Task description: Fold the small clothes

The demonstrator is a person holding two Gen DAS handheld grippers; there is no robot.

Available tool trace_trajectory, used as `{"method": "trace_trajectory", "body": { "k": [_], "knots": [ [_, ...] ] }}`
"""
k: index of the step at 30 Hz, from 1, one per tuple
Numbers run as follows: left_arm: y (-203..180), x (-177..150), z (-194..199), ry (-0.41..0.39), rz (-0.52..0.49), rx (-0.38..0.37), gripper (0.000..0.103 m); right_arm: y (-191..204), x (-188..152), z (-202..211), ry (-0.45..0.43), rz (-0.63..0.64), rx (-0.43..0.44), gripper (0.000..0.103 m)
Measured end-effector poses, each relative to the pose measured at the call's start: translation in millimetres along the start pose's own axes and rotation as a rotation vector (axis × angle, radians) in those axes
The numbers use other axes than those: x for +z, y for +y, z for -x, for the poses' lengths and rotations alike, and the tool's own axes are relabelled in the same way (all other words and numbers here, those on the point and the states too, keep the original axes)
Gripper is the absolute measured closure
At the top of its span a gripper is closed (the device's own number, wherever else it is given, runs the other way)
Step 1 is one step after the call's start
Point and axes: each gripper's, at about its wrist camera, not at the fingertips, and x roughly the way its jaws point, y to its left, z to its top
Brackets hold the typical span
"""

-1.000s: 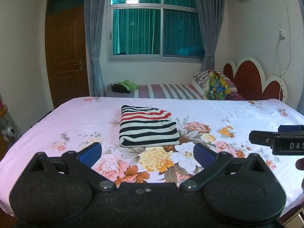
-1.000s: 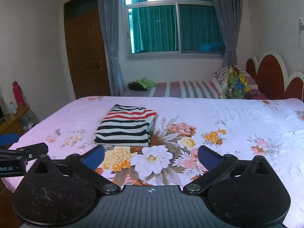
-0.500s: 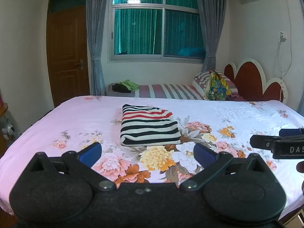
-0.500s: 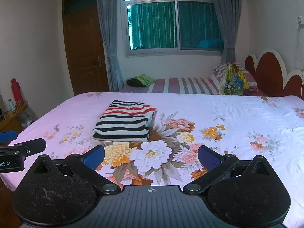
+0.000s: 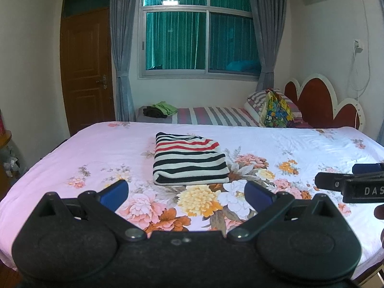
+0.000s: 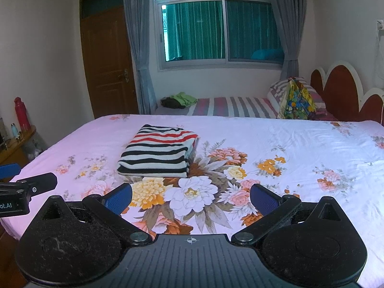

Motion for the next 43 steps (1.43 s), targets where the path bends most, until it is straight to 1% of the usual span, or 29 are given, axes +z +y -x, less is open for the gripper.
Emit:
{"method": "trace_trajectory", "body": {
  "k": [25, 35, 43],
  "knots": [
    [-12.7, 3.4, -8.8, -0.017, -0.026, -0.008, 0.001, -26.1, -1.5, 0.2, 0.006, -0.014, -0.006, 0.0],
    [-11.5, -0.9, -8.4, -0.02, -0.031, 0.005, 0.001, -25.0, 0.4, -2.6, 0.011, 0.0, 0.007, 0.0],
    [-11.3, -2.1, -9.0, -0.018, -0.032, 0.0, 0.001, -20.2, 0.2, -8.4, 0.019, 0.015, 0.023, 0.0]
  ]
}}
